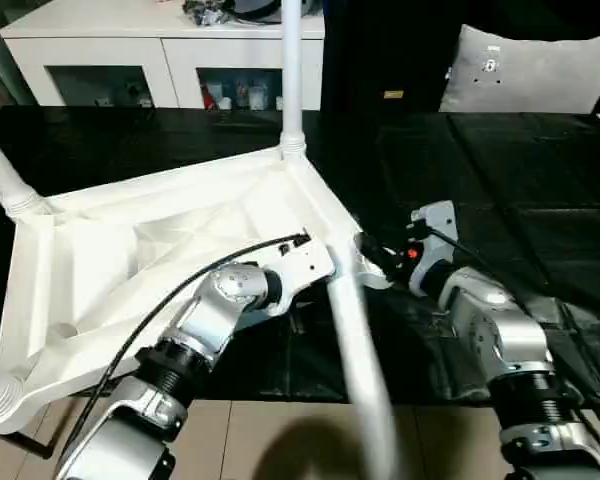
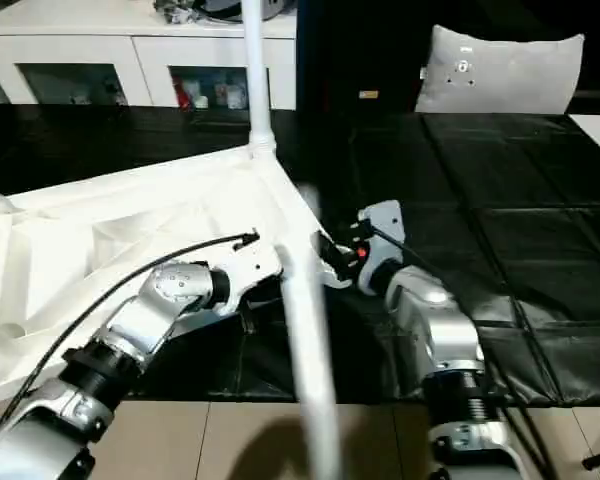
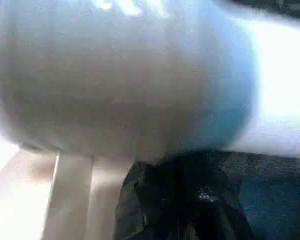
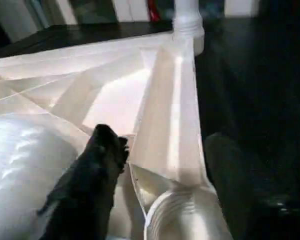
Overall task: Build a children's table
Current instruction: Insert table leg to table base
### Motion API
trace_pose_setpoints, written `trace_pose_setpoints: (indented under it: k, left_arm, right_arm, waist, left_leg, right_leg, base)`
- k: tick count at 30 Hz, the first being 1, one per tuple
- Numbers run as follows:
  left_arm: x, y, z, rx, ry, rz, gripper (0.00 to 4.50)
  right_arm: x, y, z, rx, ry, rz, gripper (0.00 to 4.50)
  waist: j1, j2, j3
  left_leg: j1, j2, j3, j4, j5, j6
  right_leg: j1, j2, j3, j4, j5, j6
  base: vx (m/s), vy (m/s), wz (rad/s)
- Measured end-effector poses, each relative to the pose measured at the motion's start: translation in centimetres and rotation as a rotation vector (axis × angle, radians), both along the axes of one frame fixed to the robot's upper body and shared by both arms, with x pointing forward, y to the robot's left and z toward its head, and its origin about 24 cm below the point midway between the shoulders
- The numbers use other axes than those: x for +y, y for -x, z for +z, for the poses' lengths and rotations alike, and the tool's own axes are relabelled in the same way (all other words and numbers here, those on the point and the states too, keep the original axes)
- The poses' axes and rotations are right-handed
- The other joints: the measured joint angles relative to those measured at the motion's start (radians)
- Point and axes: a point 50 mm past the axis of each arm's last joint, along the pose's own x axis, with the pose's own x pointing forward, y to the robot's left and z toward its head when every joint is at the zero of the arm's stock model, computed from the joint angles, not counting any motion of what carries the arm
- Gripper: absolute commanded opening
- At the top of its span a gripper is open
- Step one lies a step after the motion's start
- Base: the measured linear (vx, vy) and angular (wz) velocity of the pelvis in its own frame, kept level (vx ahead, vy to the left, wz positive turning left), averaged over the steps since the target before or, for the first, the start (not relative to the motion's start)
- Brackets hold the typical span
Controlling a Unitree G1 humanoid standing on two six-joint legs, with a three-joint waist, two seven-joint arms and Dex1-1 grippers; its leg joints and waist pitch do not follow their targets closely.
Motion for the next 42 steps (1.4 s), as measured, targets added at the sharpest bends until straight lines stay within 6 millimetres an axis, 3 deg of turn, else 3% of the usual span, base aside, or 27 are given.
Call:
trace_pose_setpoints:
  k: [6, 17, 22, 25, 26, 30, 32, 34, 36, 37, 39, 42]
  left_arm:
    - [-0.4, 0.1, 0.0, 0.02, 0.014, 0.019, 0.0]
    - [-0.2, 0.0, 0.1, 0.02, 0.006, 0.037, 0.0]
    - [-0.2, 0.1, 0.1, 0.021, 0.005, 0.038, 0.0]
    - [-0.1, 0.1, 0.0, 0.021, 0.004, 0.039, 0.0]
    - [-0.1, 0.1, 0.1, 0.02, 0.005, 0.04, 0.0]
    - [-0.1, 0.2, 0.0, 0.016, 0.002, 0.041, 0.0]
    - [-0.2, 0.2, 0.0, 0.015, 0.002, 0.04, 0.0]
    - [-0.6, 0.4, 0.0, 0.015, 0.004, 0.023, 0.0]
    - [-0.5, 0.5, -0.1, 0.016, 0.006, 0.021, 0.0]
    - [-0.3, 0.5, -0.1, 0.017, 0.003, 0.025, 0.0]
    - [-0.2, 0.5, -0.2, 0.018, 0.001, 0.032, 0.0]
    - [-0.2, 0.5, -0.3, 0.019, -0.001, 0.036, 0.0]
  right_arm:
    - [-0.3, -0.7, 0.2, 0.034, -0.019, -0.104, 2.0]
    - [-0.7, -0.7, 0.1, 0.051, -0.021, -0.134, 1.19]
    - [-1.0, -0.8, 0.9, 0.017, -0.057, -0.128, 0.76]
    - [-1.7, -0.7, 2.1, -0.021, -0.05, -0.097, 0.76]
    - [-1.8, -0.5, 2.7, -0.033, -0.056, -0.067, 1.04]
    - [-2.1, 1.3, 5.1, -0.089, -0.051, 0.136, 1.17]
    - [-2.4, 2.0, 5.6, -0.094, -0.026, 0.2, 1.54]
    - [-3.4, 4.1, 5.6, -0.052, 0.073, 0.345, 1.57]
    - [-4.3, 6.7, 4.9, 0.051, 0.172, 0.486, 1.98]
    - [-4.5, 7.2, 4.6, 0.084, 0.185, 0.514, 2.01]
    - [-4.1, 9.0, 3.7, 0.168, 0.202, 0.602, 2.02]
    - [-2.6, 10.7, 2.1, 0.244, 0.169, 0.698, 2.44]
  waist:
    - [0.006, 0.0, 0.0]
    - [0.007, 0.001, 0.0]
    - [0.008, 0.001, -0.001]
    - [0.008, 0.001, -0.001]
    - [0.009, 0.001, -0.001]
    - [0.015, 0.001, -0.001]
    - [0.017, 0.001, -0.001]
    - [0.025, 0.001, -0.001]
    - [0.034, 0.002, -0.001]
    - [0.029, 0.002, -0.002]
    - [0.025, 0.003, -0.003]
    - [0.021, 0.003, -0.003]
  left_leg:
    - [0.0, 0.0, 0.0, 0.0, 0.0, 0.0]
    - [0.0, 0.0, 0.001, 0.0, 0.0, 0.0]
    - [0.0, 0.0, 0.001, 0.0, 0.0, 0.0]
    - [0.0, 0.0, 0.001, 0.0, 0.0, 0.0]
    - [0.0, 0.0, 0.001, 0.0, 0.0, 0.0]
    - [0.0, 0.0, 0.001, 0.001, -0.001, 0.002]
    - [0.0, 0.0, 0.001, 0.002, -0.001, 0.002]
    - [0.0, 0.0, 0.001, 0.002, -0.002, 0.003]
    - [0.001, 0.0, 0.001, 0.003, -0.003, 0.004]
    - [0.001, 0.0, 0.001, 0.003, -0.004, 0.004]
    - [0.002, 0.0, 0.001, 0.003, -0.003, 0.004]
    - [0.002, 0.001, 0.0, 0.005, -0.003, 0.002]
  right_leg:
    - [0.0, 0.0, 0.0, 0.0, 0.0, 0.0]
    - [0.0, 0.0, 0.0, 0.0, 0.0, 0.0]
    - [0.0, 0.0, 0.0, 0.0, 0.0, 0.0]
    - [0.0, 0.0, 0.0, 0.0, 0.0, 0.0]
    - [0.0, 0.0, 0.0, 0.0, 0.0, 0.0]
    - [0.0, 0.0, 0.001, 0.0, -0.001, 0.002]
    - [0.0, 0.0, 0.0, 0.0, -0.002, 0.003]
    - [0.001, 0.0, 0.0, -0.001, -0.003, 0.005]
    - [0.003, 0.0, 0.0, -0.001, -0.005, 0.009]
    - [0.003, 0.0, 0.0, -0.001, -0.005, 0.009]
    - [0.003, 0.0, 0.0, -0.001, -0.005, 0.009]
    - [0.004, 0.002, 0.0, -0.001, -0.004, 0.009]
  base:
    - [0.0, 0.0, 0.0]
    - [0.0, 0.0, 0.0]
    - [0.0, 0.0, 0.0]
    - [0.0, 0.0, 0.0]
    - [0.0, 0.0, 0.0]
    - [0.0, 0.0, 0.0]
    - [0.0, 0.0, 0.0]
    - [0.0, 0.0, 0.0]
    - [0.0, 0.0, 0.0]
    - [0.0, 0.0, 0.0]
    - [0.0, 0.0, 0.0]
    - [0.0, 0.0, 0.0]
